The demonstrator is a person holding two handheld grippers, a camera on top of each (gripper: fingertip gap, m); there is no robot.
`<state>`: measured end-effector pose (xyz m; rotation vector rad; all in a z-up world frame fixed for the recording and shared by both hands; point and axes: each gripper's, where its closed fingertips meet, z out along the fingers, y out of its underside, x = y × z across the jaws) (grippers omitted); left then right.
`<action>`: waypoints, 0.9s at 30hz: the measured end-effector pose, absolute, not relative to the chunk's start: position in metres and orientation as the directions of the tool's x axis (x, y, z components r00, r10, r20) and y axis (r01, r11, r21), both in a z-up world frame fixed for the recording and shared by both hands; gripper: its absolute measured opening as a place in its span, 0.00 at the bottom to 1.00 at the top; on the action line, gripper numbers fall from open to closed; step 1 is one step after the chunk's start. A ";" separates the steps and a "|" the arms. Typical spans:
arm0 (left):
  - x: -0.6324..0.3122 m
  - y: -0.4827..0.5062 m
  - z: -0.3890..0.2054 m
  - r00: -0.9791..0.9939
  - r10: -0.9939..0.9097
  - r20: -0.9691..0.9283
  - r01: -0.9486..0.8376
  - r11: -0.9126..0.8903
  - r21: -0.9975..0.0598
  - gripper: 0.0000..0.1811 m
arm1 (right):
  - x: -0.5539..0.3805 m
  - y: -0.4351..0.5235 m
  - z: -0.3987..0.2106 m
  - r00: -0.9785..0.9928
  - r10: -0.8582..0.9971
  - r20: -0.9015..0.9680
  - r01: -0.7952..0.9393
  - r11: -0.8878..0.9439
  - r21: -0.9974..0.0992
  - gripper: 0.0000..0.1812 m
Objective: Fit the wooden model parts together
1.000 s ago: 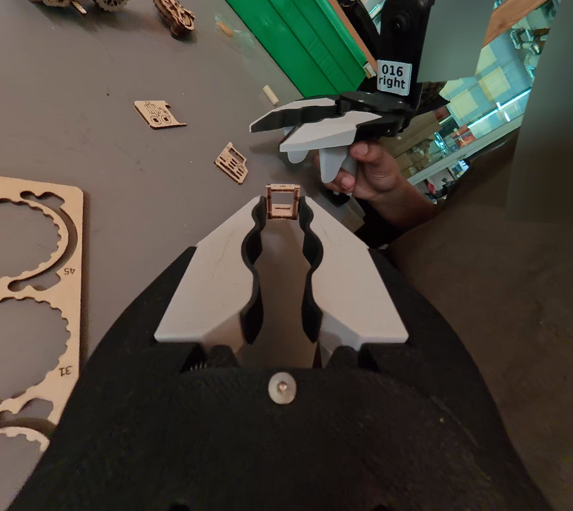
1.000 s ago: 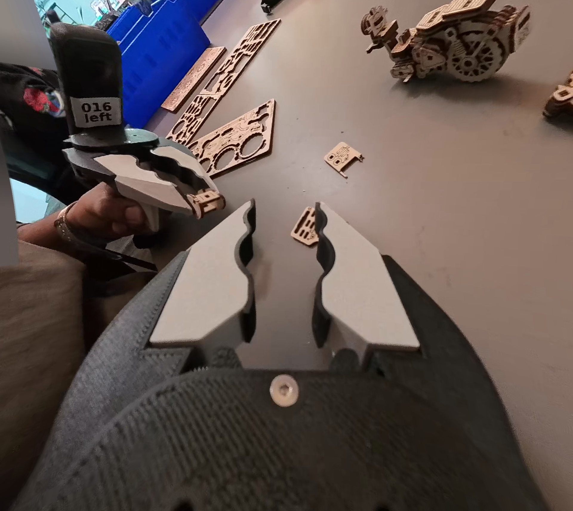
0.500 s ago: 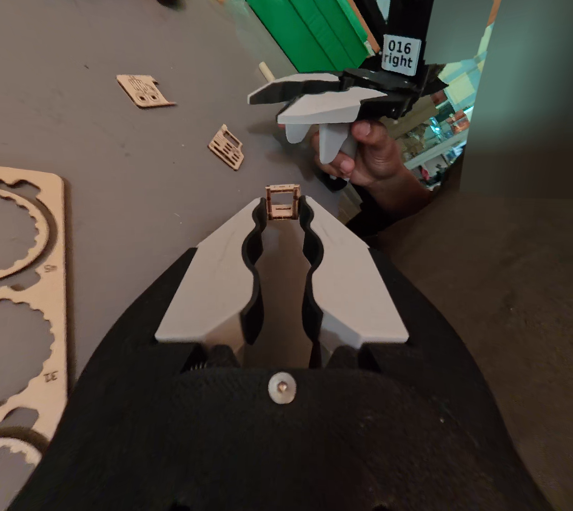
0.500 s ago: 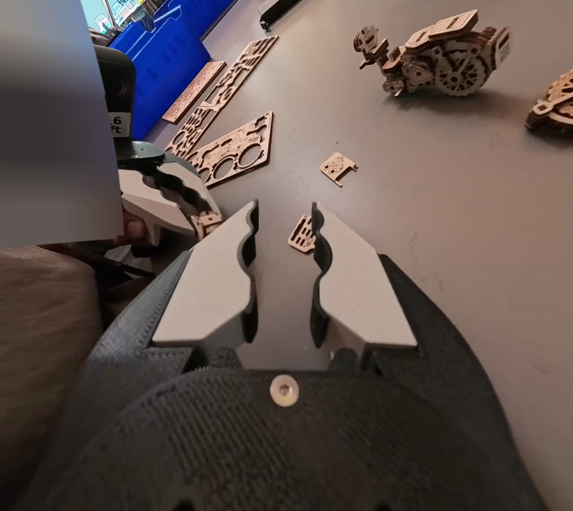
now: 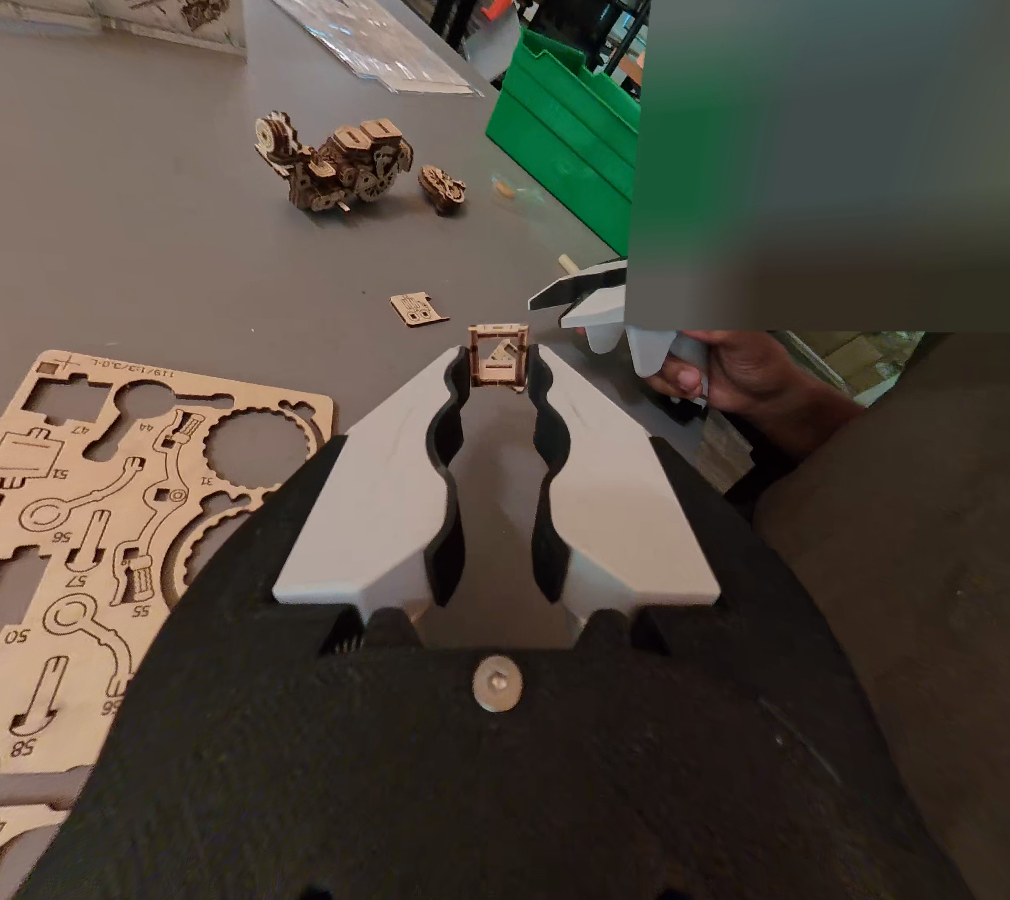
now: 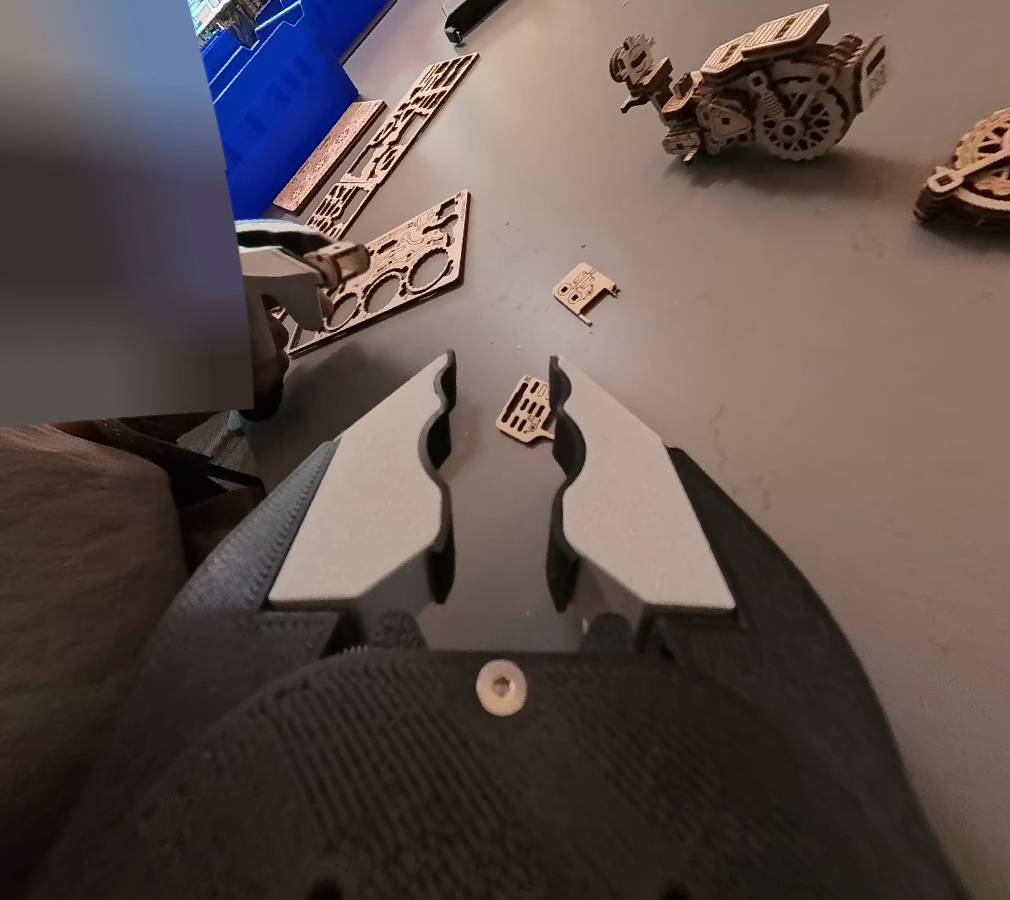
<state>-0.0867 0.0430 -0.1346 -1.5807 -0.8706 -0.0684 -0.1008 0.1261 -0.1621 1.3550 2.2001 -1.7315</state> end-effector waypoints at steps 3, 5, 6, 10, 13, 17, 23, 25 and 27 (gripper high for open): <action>-0.086 0.045 -0.137 0.698 0.465 0.545 0.588 0.062 -0.807 0.11 | -0.101 0.126 -0.162 -0.620 0.599 -0.507 0.633 0.000 -0.774 0.18; -0.086 0.045 -0.138 0.697 0.464 0.546 0.592 0.056 -0.804 0.11 | -0.101 0.126 -0.162 -0.619 0.599 -0.508 0.633 -0.001 -0.774 0.17; -0.086 0.044 -0.138 0.698 0.465 0.545 0.591 0.056 -0.804 0.11 | -0.101 0.126 -0.162 -0.619 0.599 -0.508 0.633 -0.002 -0.774 0.17; -0.090 0.039 -0.134 0.703 0.472 0.532 0.574 0.064 -0.816 0.11 | -0.103 0.128 -0.160 -0.616 0.603 -0.507 0.627 -0.014 -0.779 0.17; -0.101 0.025 -0.128 0.701 0.515 0.494 0.533 0.081 -0.842 0.11 | -0.104 0.130 -0.159 -0.610 0.601 -0.516 0.630 -0.026 -0.776 0.17; -0.104 0.022 -0.128 0.679 0.500 0.537 0.560 0.120 -0.820 0.11 | -0.105 0.129 -0.159 -0.608 0.597 -0.523 0.635 -0.030 -0.772 0.17; -0.100 0.027 -0.130 0.688 0.488 0.537 0.570 0.095 -0.816 0.11 | -0.109 0.133 -0.153 -0.603 0.601 -0.525 0.618 -0.065 -0.783 0.15; -0.100 0.028 -0.131 0.681 0.479 0.554 0.586 0.098 -0.805 0.11 | -0.110 0.134 -0.152 -0.598 0.601 -0.530 0.618 -0.076 -0.783 0.15; -0.099 0.028 -0.132 0.674 0.472 0.569 0.599 0.102 -0.794 0.11 | -0.110 0.134 -0.153 -0.595 0.598 -0.537 0.623 -0.080 -0.779 0.15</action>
